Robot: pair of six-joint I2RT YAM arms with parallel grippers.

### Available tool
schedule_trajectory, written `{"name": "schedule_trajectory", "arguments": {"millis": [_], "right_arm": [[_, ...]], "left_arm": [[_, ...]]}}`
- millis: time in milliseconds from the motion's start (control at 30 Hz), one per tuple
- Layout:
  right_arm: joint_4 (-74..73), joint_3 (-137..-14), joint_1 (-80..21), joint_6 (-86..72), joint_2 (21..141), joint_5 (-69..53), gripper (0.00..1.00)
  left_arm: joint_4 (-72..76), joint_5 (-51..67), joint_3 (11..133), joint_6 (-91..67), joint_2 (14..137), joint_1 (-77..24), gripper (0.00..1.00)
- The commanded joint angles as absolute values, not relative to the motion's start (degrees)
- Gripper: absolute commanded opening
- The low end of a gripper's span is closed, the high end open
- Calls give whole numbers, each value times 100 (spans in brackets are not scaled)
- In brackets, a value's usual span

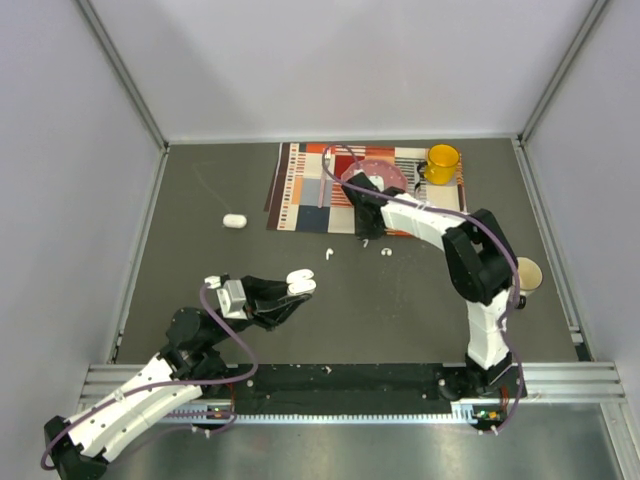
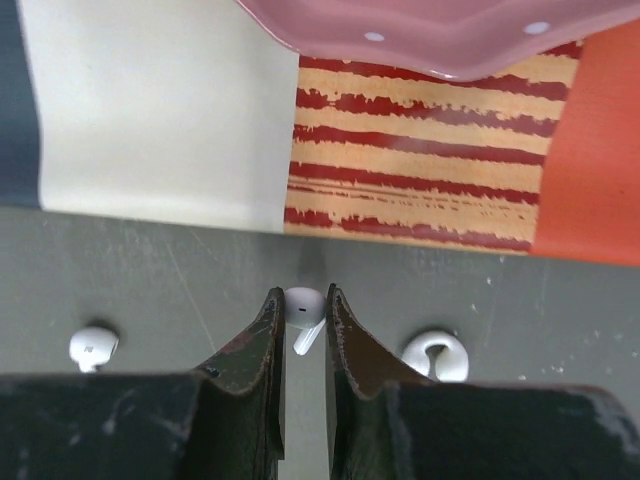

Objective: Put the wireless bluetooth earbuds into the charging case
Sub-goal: Pick up the right earbud from the center of the board, then insert the right earbud into the right side groove of the charging case.

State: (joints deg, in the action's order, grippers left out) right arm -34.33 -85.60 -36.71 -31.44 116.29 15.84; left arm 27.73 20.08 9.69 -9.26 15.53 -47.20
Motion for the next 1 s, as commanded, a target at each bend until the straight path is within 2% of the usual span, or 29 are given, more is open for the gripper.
{"name": "schedule_trajectory", "arguments": {"millis": [0,267,500,833,967], "right_arm": [[-3024,-8236,-3797,-3024,10566,1705,0],[-1601,-6586,-4192,-2998,8310,1986,0],[-625,-5714,-4825,-2523,6744,2759,0],[-45,-5300,-5387,-1751,5433,2760,0],[509,-5019,-5983,-1275,5107,2821,0]], "left_arm": [[2997,1960,1020,-879,1608,-4737,0],[3216,1916,1028,-932,1801,-4737,0],[3401,1828,1046,-984,2021,-4737,0],[3621,1635,1037,-1099,2215,-4737,0],[3718,1635,1046,-1099,2373,-4737,0]]}}
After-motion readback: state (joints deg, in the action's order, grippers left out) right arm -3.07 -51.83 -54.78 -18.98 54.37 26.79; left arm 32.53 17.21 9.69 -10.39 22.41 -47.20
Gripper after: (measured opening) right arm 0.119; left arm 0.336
